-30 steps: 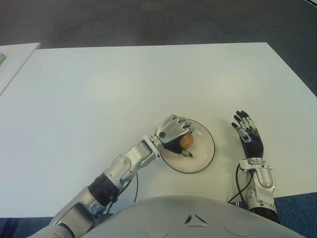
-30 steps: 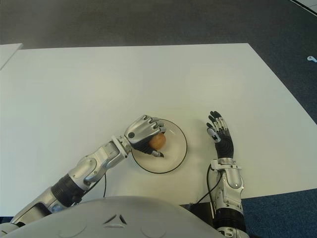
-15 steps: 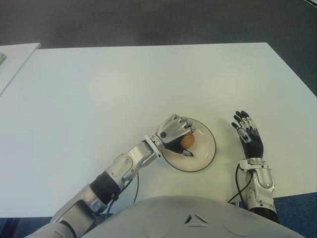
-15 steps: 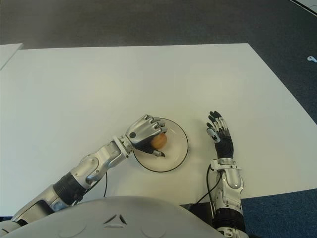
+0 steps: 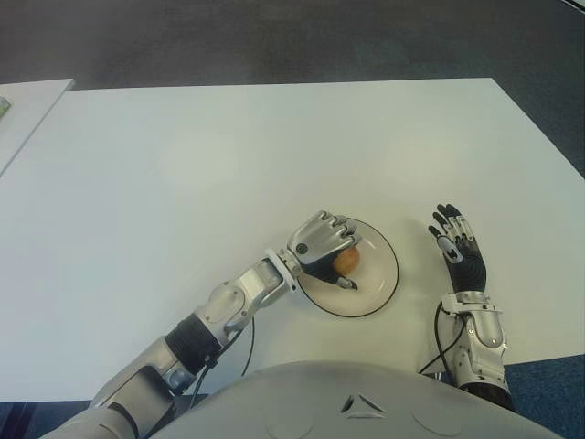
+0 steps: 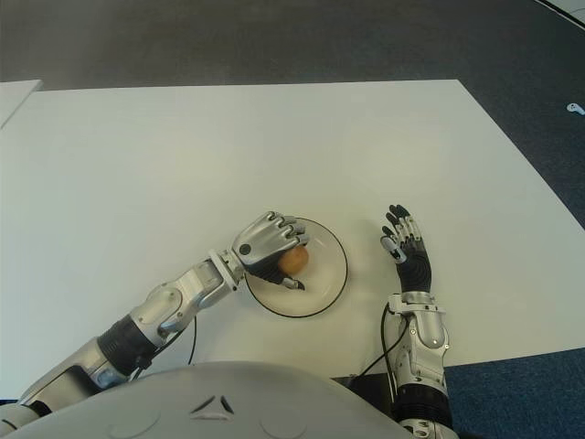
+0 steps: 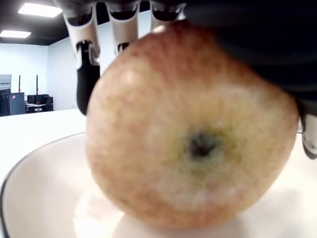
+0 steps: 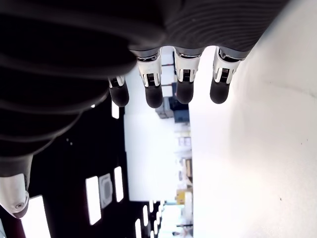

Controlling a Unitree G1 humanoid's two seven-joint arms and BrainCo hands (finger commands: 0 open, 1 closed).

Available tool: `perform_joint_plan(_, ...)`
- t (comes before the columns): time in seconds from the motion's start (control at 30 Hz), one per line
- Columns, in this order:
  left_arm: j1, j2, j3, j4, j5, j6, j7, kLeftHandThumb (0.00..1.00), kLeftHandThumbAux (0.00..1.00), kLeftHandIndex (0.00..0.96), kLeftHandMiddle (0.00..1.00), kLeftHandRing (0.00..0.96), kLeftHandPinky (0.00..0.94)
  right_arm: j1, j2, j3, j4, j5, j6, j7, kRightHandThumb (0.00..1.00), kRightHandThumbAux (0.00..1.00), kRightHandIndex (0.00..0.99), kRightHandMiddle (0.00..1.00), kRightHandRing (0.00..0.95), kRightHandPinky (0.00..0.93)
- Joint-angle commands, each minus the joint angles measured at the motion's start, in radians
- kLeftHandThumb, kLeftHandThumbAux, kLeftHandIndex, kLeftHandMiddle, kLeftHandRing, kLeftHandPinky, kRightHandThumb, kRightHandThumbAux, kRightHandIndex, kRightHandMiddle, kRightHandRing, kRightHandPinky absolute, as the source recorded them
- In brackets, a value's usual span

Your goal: Put the apples into the plate.

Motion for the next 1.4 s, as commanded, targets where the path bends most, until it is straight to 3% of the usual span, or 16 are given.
perform_joint_plan(0.03,0.024,0.001,-0.002,0.075,-0.053,-0.031,0.033,0.704,0.697,0.434,0.782,0.761,0.691,0.067,0.055,0.033,0.095,-0.011,0.062,0.003,0.079,0.514,0.086,0.107,0.055,0.02)
perform_joint_plan(0.07,0.025,-0.002,0.0,0.081,-0.066,-0.038,0.043,0.516,0.575,0.444,0.74,0.714,0.648,0.066,0.056,0.033,0.097,-0.011,0.06,0.004,0.08,0.513,0.086,0.108,0.055,0.019)
perform_joint_plan(0.1,0.028,-0.004,0.003,0.084,-0.081,-0.045,0.049,0.476,0.549,0.447,0.732,0.704,0.639,0.066,0.056,0.034,0.098,-0.012,0.059,0.004,0.08,0.513,0.086,0.109,0.055,0.019)
perform_joint_plan(0.13,0.03,-0.005,0.004,0.087,-0.093,-0.049,0.053,0.408,0.497,0.423,0.663,0.644,0.595,0.065,0.057,0.035,0.099,-0.012,0.059,0.005,0.08,0.513,0.086,0.108,0.055,0.02)
perform_joint_plan(0.23,0.03,-0.007,0.005,0.093,-0.114,-0.056,0.055,0.325,0.435,0.376,0.535,0.529,0.505,0.064,0.057,0.036,0.101,-0.013,0.06,0.005,0.08,0.513,0.084,0.107,0.055,0.021)
perform_joint_plan(0.33,0.023,-0.009,0.0,0.094,-0.111,-0.052,0.057,0.229,0.368,0.191,0.26,0.247,0.247,0.06,0.06,0.038,0.106,-0.014,0.062,0.003,0.08,0.516,0.083,0.111,0.061,0.028)
perform_joint_plan(0.53,0.01,-0.002,-0.009,0.069,-0.083,-0.026,0.004,0.146,0.326,0.033,0.045,0.041,0.058,0.045,0.06,0.034,0.134,-0.014,0.047,0.005,0.08,0.514,0.087,0.121,0.066,0.013)
perform_joint_plan(0.67,-0.003,0.008,-0.013,0.034,-0.055,-0.006,-0.041,0.128,0.32,0.008,0.011,0.01,0.025,0.035,0.061,0.033,0.158,-0.013,0.028,0.013,0.084,0.509,0.087,0.119,0.062,0.007)
perform_joint_plan(1.07,0.024,0.043,0.022,-0.093,-0.049,-0.007,-0.038,0.115,0.314,0.0,0.0,0.0,0.0,0.021,0.067,0.039,0.193,-0.031,0.003,0.003,0.1,0.516,0.068,0.081,0.03,0.01)
perform_joint_plan(1.4,0.001,0.067,0.084,-0.154,-0.082,-0.038,-0.044,0.188,0.233,0.0,0.0,0.0,0.0,-0.001,0.076,0.043,0.226,-0.052,0.013,-0.024,0.096,0.552,0.055,0.054,0.017,0.015)
